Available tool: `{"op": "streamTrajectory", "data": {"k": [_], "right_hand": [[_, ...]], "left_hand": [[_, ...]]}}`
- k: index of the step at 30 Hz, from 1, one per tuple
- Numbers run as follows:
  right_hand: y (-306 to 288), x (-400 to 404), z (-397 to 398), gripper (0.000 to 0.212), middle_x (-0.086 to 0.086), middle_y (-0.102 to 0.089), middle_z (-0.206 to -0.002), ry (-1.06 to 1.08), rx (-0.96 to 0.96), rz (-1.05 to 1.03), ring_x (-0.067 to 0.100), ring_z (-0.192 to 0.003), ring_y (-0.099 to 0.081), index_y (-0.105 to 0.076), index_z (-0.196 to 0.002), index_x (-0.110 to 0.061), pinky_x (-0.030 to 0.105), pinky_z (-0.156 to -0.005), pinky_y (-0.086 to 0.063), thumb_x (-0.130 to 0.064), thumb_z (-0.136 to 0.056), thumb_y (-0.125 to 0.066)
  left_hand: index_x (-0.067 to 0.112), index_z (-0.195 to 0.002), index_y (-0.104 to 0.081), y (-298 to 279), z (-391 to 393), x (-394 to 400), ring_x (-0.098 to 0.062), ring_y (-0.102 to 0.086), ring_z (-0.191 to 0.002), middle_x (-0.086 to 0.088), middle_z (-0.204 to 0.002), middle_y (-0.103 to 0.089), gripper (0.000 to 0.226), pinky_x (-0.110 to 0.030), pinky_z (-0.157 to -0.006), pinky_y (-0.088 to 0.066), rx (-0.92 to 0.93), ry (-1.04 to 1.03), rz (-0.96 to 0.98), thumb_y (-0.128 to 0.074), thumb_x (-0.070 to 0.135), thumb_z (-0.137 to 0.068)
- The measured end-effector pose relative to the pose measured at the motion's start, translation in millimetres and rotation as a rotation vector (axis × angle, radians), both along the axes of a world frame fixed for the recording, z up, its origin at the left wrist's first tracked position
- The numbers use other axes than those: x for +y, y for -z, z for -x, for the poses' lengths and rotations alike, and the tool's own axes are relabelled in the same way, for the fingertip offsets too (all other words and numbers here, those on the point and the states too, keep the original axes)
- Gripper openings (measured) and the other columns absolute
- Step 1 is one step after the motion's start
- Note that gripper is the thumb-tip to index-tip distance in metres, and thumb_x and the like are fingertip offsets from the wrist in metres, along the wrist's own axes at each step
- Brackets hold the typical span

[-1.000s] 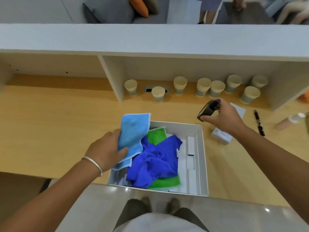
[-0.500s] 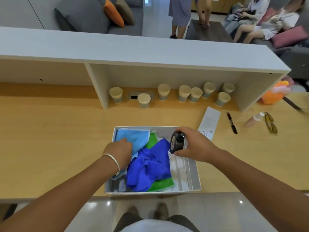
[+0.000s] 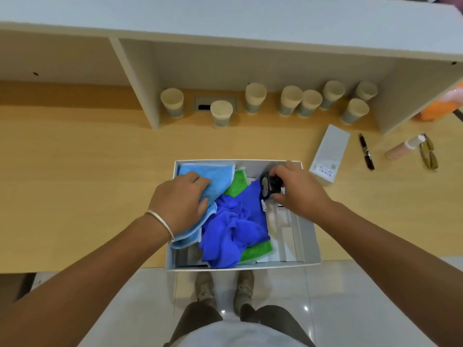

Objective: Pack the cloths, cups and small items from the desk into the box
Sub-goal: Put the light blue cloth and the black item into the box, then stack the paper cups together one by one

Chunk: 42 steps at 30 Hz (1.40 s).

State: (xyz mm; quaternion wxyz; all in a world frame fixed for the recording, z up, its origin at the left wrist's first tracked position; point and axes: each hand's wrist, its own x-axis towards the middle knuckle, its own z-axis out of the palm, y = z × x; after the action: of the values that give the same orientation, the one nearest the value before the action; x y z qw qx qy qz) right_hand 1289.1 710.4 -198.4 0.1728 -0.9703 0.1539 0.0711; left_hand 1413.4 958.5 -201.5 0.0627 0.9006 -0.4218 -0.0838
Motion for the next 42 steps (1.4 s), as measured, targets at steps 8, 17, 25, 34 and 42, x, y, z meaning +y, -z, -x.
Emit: {"op": "streamTrajectory", "data": {"k": [8, 17, 25, 34, 42], "right_hand": [[-3, -13, -11, 0.030, 0.002, -0.054, -0.094, 0.051, 0.038, -0.030, 0.024, -0.088, -0.053, -0.066, -0.100, -0.016, 0.031, -0.069, -0.039, -0.022, -0.074, -0.079], [5, -15, -9, 0.024, 0.005, -0.057, -0.108, -0.135, 0.141, 0.143, 0.028, -0.084, -0.058, -0.063, -0.104, -0.016, 0.029, -0.061, -0.035, -0.015, -0.081, -0.068], [-18, -5, -10, 0.040, 0.002, -0.054, -0.116, -0.188, 0.032, 0.165, 0.025, -0.100, -0.055, -0.053, -0.119, -0.022, 0.034, -0.071, -0.046, -0.034, -0.082, -0.062], [-21, -20, -53, 0.073, 0.010, -0.032, -0.153, -0.252, -0.187, 0.163, 0.029, -0.142, -0.024, -0.032, -0.147, -0.024, 0.046, -0.115, -0.021, -0.054, -0.086, -0.057], [8, -32, -152, 0.074, 0.005, -0.038, -0.148, -0.096, -0.189, 0.003, 0.025, -0.135, -0.034, -0.032, -0.144, -0.025, 0.043, -0.108, -0.031, -0.052, -0.082, -0.063]], "left_hand": [[0.023, -0.146, -0.035, 29, 0, -15, -0.026, -0.030, -0.139, -0.009, -0.152, -0.032, 0.056, -0.041, -0.106, -0.036, 0.052, 0.067, -0.027, -0.044, 0.044, -0.095], [0.026, -0.146, -0.035, 33, 8, -19, -0.026, -0.034, -0.137, -0.008, -0.152, -0.033, 0.054, -0.040, -0.102, -0.036, -0.014, 0.059, -0.131, -0.034, 0.047, -0.096], [0.024, -0.149, -0.029, 14, 9, -18, -0.023, -0.031, -0.140, -0.008, -0.156, -0.027, 0.057, -0.035, -0.107, -0.033, 0.048, 0.034, -0.126, -0.038, 0.047, -0.097], [0.021, -0.140, -0.046, -22, -29, -17, -0.022, -0.047, -0.129, -0.005, -0.142, -0.049, 0.051, -0.035, -0.097, -0.044, -0.018, -0.165, 0.193, -0.055, 0.036, -0.093], [0.021, -0.142, -0.037, 6, -146, -44, -0.020, -0.047, -0.127, -0.004, -0.140, -0.048, 0.064, -0.036, -0.101, -0.042, 0.239, -0.486, 0.421, -0.065, 0.036, -0.087]]}}
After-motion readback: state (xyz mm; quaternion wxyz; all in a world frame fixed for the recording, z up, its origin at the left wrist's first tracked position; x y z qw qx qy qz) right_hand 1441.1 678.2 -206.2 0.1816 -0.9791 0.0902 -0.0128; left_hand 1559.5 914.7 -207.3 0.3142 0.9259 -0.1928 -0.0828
